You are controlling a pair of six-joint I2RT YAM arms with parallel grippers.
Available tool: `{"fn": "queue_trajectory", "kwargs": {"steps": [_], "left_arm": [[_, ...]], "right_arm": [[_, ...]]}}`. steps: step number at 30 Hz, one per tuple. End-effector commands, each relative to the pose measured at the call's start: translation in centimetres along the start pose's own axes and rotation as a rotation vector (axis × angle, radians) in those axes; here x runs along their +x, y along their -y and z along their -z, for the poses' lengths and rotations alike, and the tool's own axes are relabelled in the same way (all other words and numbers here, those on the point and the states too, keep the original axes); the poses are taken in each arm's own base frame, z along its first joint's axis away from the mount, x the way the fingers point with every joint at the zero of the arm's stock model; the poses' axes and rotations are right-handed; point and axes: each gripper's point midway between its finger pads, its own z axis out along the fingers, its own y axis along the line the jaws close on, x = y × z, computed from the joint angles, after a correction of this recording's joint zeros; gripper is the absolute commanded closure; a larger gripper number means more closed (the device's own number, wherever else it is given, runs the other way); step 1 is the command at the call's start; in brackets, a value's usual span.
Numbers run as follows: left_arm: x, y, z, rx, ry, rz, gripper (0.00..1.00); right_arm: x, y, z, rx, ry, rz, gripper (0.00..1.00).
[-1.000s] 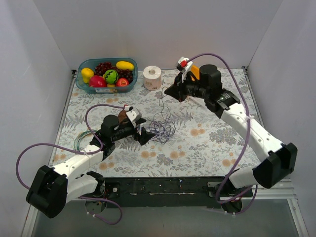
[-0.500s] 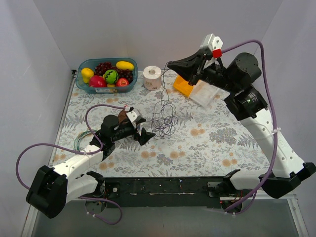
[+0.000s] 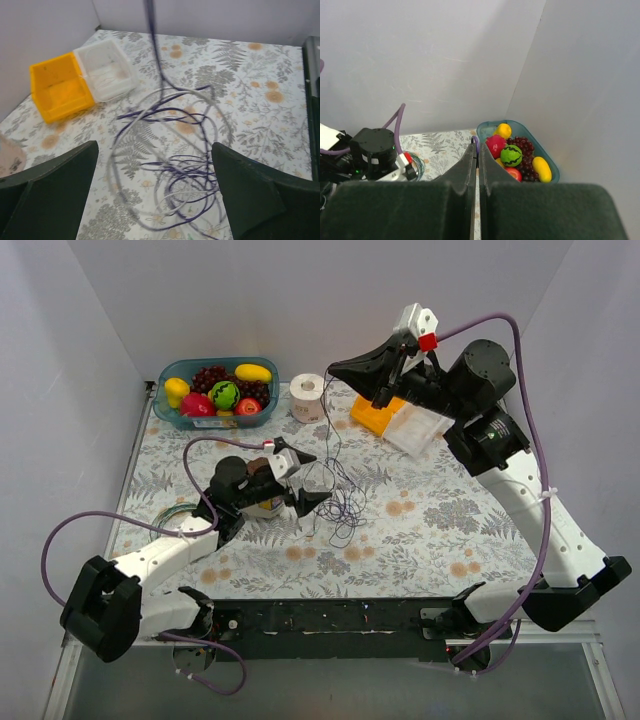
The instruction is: Untangle the cables
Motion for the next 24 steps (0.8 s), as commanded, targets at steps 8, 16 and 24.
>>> {"fn": "queue_trajectory", "kwargs": {"steps": [8,16,24], "left_arm": [[2.0,2.6,-1.7,0.071,-0.029,-0.022,0.77],[8.9,4.4,1.1,0.086,-0.209,0.002,0.96],[12.7,5.7,3.1,0.114,-0.303,-0.01,0.95]], "right_arm": [[-4.3,0.0,1.3,0.056,0.083,0.086,0.99],[-8.3,5.2,3.4,0.348,0.041,0.193,0.99],[-14.6,6.6,6.1,0.496,0.139,0.311,0.99]]}}
